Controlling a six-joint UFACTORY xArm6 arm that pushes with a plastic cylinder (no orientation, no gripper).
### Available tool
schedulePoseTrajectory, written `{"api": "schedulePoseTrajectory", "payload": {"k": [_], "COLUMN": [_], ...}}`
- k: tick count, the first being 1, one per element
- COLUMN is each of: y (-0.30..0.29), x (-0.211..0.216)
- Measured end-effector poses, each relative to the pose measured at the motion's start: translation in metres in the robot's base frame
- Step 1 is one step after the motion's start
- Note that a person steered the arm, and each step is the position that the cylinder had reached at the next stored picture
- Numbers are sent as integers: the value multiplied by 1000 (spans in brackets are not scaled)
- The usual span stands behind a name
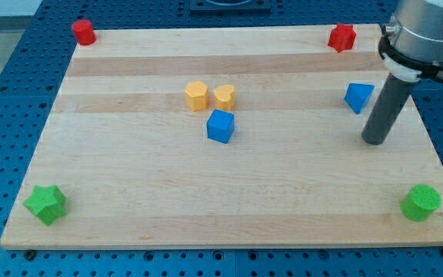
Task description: Slightly push the blue triangle vertical to the red star
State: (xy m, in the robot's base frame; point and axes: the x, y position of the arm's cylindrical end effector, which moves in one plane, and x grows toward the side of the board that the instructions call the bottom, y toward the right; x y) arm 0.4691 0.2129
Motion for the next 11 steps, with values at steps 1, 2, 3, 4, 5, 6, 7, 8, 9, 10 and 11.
{"api": "schedulePoseTrajectory", "payload": {"k": [1, 2, 3, 4, 5, 6, 7, 8, 9, 10, 11], "y": [0, 0, 0, 0, 0, 2, 13, 18, 18, 12, 5], "x": [-4, -15, -33, -45, -56, -74, -76, -78, -83, -86, -87]}}
